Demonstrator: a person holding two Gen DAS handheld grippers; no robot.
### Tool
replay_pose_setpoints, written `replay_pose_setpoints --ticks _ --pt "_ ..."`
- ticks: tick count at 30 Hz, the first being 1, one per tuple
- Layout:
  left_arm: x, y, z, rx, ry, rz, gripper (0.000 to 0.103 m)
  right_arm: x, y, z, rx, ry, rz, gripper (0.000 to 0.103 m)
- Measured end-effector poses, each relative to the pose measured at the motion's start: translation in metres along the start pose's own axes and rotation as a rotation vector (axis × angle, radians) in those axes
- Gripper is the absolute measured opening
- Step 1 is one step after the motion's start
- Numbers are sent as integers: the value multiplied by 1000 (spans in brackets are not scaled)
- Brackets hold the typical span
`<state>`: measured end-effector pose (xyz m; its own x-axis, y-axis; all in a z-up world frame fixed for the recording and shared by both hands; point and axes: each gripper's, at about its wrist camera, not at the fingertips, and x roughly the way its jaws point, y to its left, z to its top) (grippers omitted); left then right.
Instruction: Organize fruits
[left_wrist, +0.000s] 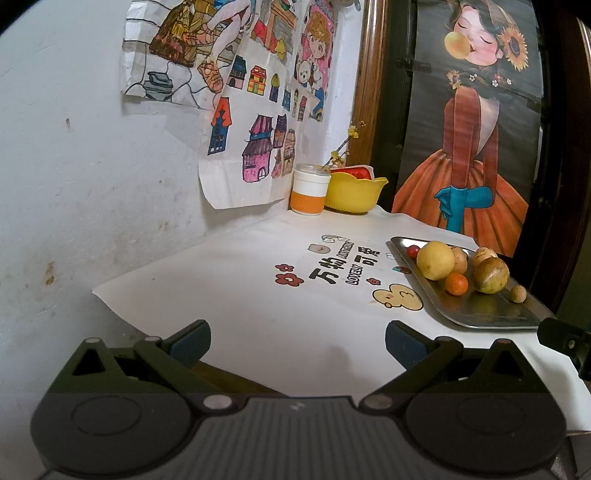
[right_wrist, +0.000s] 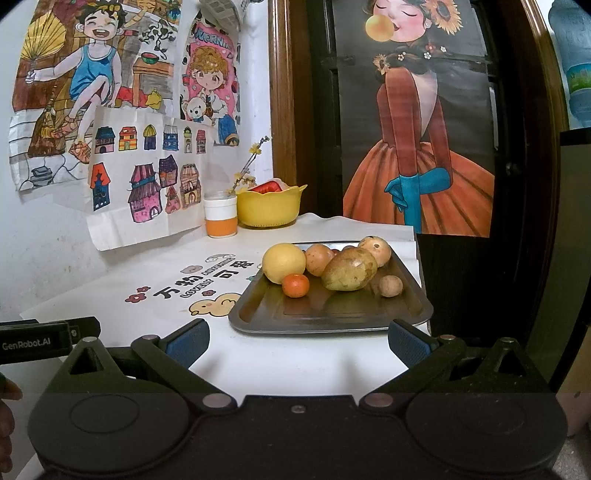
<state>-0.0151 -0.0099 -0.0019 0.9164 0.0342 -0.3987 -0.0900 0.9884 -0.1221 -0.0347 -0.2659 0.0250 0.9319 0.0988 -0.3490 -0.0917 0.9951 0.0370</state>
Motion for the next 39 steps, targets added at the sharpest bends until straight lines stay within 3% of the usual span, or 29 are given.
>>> replay_pose_setpoints --ticks 39 --pt "-6 1 -4 -5 -3 -1 103 -5 7 -7 -9 3 20 102"
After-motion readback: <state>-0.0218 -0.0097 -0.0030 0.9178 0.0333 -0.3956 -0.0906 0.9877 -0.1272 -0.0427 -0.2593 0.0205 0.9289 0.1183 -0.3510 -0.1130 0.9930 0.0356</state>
